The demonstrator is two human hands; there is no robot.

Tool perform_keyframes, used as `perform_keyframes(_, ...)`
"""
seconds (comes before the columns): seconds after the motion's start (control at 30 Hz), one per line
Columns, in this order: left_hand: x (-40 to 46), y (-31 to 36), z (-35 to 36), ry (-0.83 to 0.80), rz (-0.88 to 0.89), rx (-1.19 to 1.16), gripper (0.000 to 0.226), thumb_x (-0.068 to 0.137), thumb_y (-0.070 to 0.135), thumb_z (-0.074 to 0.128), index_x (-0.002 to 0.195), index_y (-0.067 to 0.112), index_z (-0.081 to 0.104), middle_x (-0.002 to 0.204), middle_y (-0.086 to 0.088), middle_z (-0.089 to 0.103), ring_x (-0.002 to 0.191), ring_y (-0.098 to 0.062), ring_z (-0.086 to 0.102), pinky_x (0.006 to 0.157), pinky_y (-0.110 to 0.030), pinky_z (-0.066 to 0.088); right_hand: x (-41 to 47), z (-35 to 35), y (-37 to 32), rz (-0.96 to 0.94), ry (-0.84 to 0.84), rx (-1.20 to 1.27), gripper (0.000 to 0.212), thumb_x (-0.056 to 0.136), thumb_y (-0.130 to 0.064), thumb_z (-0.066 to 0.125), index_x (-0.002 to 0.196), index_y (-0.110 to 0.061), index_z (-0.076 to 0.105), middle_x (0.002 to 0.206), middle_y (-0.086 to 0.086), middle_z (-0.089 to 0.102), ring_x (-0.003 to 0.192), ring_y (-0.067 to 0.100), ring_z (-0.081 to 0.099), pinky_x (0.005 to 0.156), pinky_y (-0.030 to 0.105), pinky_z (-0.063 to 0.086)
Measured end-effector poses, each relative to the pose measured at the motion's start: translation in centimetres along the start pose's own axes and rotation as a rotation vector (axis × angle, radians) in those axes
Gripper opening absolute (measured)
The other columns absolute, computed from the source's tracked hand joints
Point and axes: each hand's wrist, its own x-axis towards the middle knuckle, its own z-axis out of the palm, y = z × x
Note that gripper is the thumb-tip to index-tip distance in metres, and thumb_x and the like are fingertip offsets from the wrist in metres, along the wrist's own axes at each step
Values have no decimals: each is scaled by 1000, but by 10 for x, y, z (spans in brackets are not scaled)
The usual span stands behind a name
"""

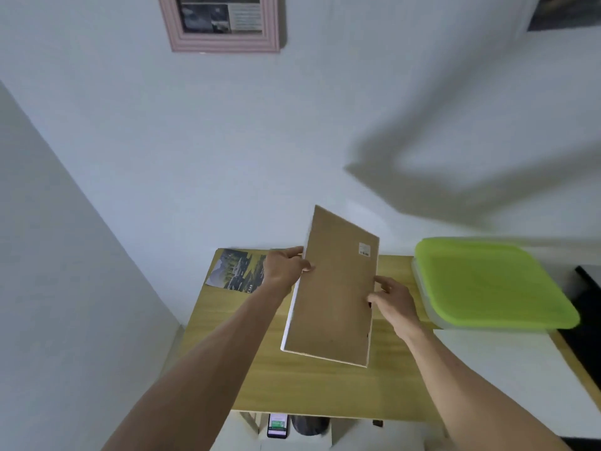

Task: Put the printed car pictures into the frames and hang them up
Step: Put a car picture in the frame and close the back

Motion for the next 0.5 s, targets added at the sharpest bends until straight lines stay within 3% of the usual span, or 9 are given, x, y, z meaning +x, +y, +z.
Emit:
perform_keyframes(0.1,-34,28,29,35,163,102,46,68,-1,69,108,20,75,91,7,76,71,-3,65,60,-16,48,-2,-24,-36,-115,-2,9,55,83,-31,71,136,-23,59,132,-4,60,117,16,59,96,31,47)
perform_keyframes(0.13,-43,33,39,43,229,144,45,67,0,65,103,24,78,88,5,77,65,-5,63,56,-16,48,-1,-31,-49,-152,-14,29,55,84,-40,70,135,-23,58,135,-4,60,117,16,60,99,36,50)
perform_keyframes(0.2,-58,40,62,79,362,261,40,66,4,56,88,29,78,67,-1,71,52,-12,48,51,-21,43,-5,-49,-80,-206,-34,130,53,87,-51,66,131,-23,59,129,-2,61,110,15,63,92,39,57)
perform_keyframes(0.3,-84,49,96,161,526,370,25,68,4,49,75,18,69,53,-4,46,54,-15,29,51,-27,31,-25,-76,-124,-274,-54,257,33,86,-58,66,104,-30,63,111,0,63,103,19,66,81,41,62)
perform_keyframes(0.33,-93,51,105,185,571,390,20,70,3,49,72,14,65,52,0,40,54,-15,27,51,-28,28,-30,-82,-132,-298,-48,269,36,82,-57,70,102,-29,60,107,-2,64,100,19,67,81,42,62)
perform_keyframes(0.4,-110,57,120,182,614,396,16,74,2,49,68,13,59,52,4,36,52,-16,29,50,-30,26,-33,-93,-138,-339,-2,258,52,76,-43,79,117,-20,57,108,-1,66,97,22,70,80,43,62)
perform_keyframes(0.47,-124,61,132,112,635,428,16,79,5,58,78,19,66,60,4,48,55,-19,42,53,-33,36,-35,-107,-138,-345,23,287,50,81,-18,74,128,-10,56,109,7,68,92,26,71,75,44,63)
perform_keyframes(0.5,-131,63,136,68,650,460,18,82,12,64,93,23,72,70,5,60,63,-21,53,59,-34,45,-36,-116,-138,-342,30,299,47,82,-10,70,128,-7,57,108,11,68,89,28,72,72,44,63)
